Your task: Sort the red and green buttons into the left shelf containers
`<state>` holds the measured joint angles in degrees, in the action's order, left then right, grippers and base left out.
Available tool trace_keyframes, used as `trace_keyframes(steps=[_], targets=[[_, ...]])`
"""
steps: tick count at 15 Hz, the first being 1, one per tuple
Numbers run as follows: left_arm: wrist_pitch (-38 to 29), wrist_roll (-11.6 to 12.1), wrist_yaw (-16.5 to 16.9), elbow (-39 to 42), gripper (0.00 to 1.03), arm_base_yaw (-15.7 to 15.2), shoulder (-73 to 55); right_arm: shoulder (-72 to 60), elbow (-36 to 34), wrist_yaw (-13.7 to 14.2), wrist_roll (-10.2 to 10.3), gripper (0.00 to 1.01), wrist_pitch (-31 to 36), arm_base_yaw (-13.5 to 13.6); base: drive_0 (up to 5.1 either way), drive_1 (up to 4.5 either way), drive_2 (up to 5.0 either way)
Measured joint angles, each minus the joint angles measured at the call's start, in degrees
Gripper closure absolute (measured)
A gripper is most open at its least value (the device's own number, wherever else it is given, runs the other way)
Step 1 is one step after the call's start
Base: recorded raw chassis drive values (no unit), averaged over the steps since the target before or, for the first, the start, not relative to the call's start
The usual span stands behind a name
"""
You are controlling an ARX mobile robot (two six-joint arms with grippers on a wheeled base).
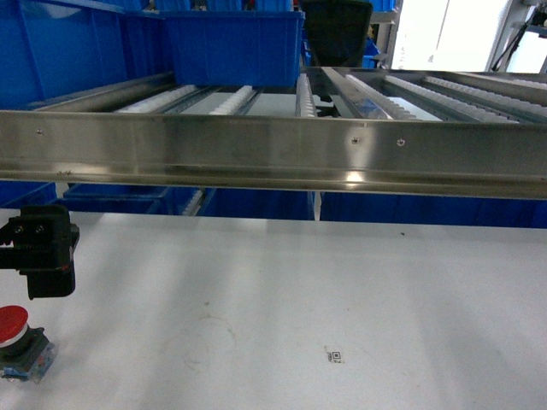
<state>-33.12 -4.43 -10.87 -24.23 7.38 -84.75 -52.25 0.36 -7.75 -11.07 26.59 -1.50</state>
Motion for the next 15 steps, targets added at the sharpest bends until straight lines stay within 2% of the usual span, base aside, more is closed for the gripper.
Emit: trace_keyframes(steps=[2, 7, 9, 12, 15], targets=[[-1.38, 0.35, -1.25, 0.72, 0.05, -0.48, -1.4, 0.0, 0.02, 0.0, 0.0, 0.75, 0.02, 0.0, 0.0, 0.0, 0.0], [-4.09, 0.63, -1.01, 2.47, 0.05, -1.27, -5.66, 0.0, 0.02, 0.0, 0.0, 0.75, 0.02, 0.0, 0.0, 0.0, 0.0], [-5.97, 1.49, -0.98, 2.67, 0.05, -1.9, -8.13, 0.0, 0.0, 0.0, 0.0, 0.75, 0.02, 0.0, 0.0, 0.0, 0.0], [-8.2, 2.93, -0.2, 2.89, 0.05, -3.52, -10.99, 0.0, 0.0, 0.0, 0.0, 0.75, 0.02, 0.0, 0.0, 0.0, 0.0], [-8.11, 3.34, 1.68, 2.89, 0.05, -4.42, -12.17, 0.0, 0.0, 0.0, 0.0, 0.75, 0.02, 0.0, 0.0, 0.0, 0.0]])
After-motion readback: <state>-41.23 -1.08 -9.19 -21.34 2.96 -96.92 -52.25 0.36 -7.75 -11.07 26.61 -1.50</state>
